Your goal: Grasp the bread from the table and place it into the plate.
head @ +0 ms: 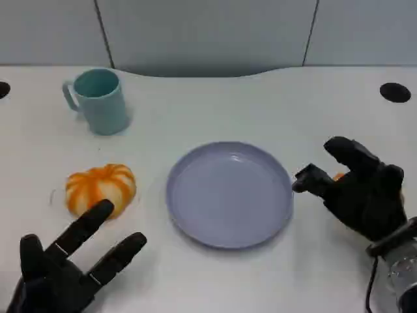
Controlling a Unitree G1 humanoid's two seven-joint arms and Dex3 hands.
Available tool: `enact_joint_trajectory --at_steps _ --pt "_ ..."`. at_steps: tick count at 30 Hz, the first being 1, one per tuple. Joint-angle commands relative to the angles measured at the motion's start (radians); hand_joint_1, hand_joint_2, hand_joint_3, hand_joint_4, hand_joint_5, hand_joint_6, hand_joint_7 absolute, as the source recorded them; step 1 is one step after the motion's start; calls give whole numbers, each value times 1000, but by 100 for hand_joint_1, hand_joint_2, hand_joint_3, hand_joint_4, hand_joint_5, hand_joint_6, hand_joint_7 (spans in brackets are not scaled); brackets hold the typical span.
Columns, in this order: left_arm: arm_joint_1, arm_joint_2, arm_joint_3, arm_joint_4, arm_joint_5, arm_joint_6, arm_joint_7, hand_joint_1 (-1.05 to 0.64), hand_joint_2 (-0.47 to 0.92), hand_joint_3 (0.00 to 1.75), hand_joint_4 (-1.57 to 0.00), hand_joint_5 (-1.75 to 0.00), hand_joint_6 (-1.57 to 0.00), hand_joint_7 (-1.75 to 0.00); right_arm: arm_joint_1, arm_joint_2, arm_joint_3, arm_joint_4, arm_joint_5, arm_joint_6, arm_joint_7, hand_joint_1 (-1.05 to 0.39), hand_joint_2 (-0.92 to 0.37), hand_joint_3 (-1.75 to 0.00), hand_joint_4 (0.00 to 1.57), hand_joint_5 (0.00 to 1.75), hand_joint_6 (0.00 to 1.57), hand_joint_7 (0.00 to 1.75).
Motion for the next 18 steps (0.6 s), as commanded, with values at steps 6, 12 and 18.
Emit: enact_joint_trajectory --at_steps 6,12,18 --pt "-5 13 5 2 -2 -5 -10 -105 92 45 -55 -17 -56 0 -9 -24 4 11 -6 -12 10 -48 -92 -3 84 88 110 0" --pt "-3 13 2 0 2 -12 -12 -105 92 46 -54 -17 -56 0 -1 -18 3 0 -6 -25 -11 -49 -92 -2 85 90 111 1" --pt "49 -46 16 -123 35 -257 89 -102 92 45 -60 -19 -60 -2 -11 -16 2 8 0 -16 -12 -47 -92 -3 84 89 110 0"
